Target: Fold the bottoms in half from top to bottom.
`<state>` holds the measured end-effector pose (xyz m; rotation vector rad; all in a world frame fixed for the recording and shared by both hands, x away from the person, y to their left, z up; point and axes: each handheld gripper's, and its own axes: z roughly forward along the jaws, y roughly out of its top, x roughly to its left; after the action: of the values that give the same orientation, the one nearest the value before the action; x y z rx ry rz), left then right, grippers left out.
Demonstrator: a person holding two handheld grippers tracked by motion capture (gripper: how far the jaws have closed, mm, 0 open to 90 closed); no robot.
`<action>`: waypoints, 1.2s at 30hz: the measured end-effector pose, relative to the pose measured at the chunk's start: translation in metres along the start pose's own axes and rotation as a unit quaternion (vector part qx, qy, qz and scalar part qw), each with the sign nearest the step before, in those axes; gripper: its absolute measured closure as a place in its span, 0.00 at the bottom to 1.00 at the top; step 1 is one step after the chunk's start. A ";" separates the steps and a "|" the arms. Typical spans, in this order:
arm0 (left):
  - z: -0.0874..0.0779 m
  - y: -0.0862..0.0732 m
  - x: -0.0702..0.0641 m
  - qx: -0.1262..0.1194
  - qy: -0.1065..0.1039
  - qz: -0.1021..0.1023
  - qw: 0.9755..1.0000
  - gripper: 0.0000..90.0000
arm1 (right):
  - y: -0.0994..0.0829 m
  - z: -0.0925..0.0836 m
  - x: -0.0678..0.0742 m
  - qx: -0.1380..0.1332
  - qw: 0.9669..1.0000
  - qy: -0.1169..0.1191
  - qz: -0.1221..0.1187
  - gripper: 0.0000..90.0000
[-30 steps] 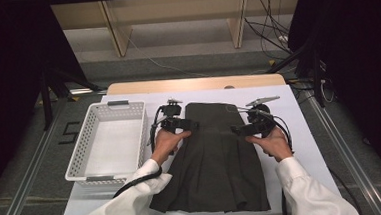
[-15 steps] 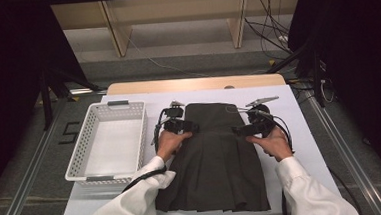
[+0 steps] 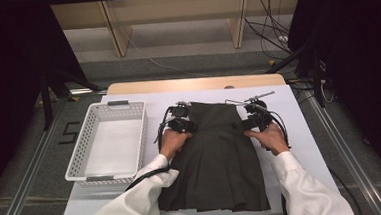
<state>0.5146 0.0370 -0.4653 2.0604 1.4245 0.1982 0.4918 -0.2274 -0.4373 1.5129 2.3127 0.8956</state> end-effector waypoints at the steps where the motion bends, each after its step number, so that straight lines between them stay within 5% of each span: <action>1: 0.000 0.001 -0.001 0.001 0.001 0.003 1.000 0.81 | 0.002 0.004 -0.001 0.005 1.000 -0.002 0.003 0.25; 11: -0.003 0.002 0.002 -0.002 -0.009 0.004 1.000 0.84 | 0.018 0.029 -0.015 0.059 0.998 0.012 0.031 0.29; 20: -0.003 0.002 0.002 -0.002 -0.010 0.006 1.000 0.83 | 0.021 0.048 -0.011 0.099 0.994 0.017 0.044 0.36; 25: -0.002 0.002 0.001 -0.003 -0.009 0.005 1.000 0.83 | 0.025 0.051 -0.002 0.108 0.993 0.001 0.038 0.50; 27: -0.002 0.002 0.002 -0.004 -0.009 0.005 1.000 0.83 | 0.027 0.052 0.001 0.117 0.992 0.015 0.041 0.65; 33: -0.003 0.002 0.001 -0.005 -0.008 0.006 1.000 0.83 | 0.029 0.053 0.002 0.112 0.992 0.027 0.049 0.88; 36: -0.006 0.003 -0.002 -0.016 -0.004 0.012 1.000 0.85 | 0.030 0.050 0.004 0.106 0.993 0.035 0.039 0.92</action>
<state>0.5131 0.0368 -0.4589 2.0522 1.3833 0.2212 0.5377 -0.1979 -0.4580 1.6908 2.4822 0.7504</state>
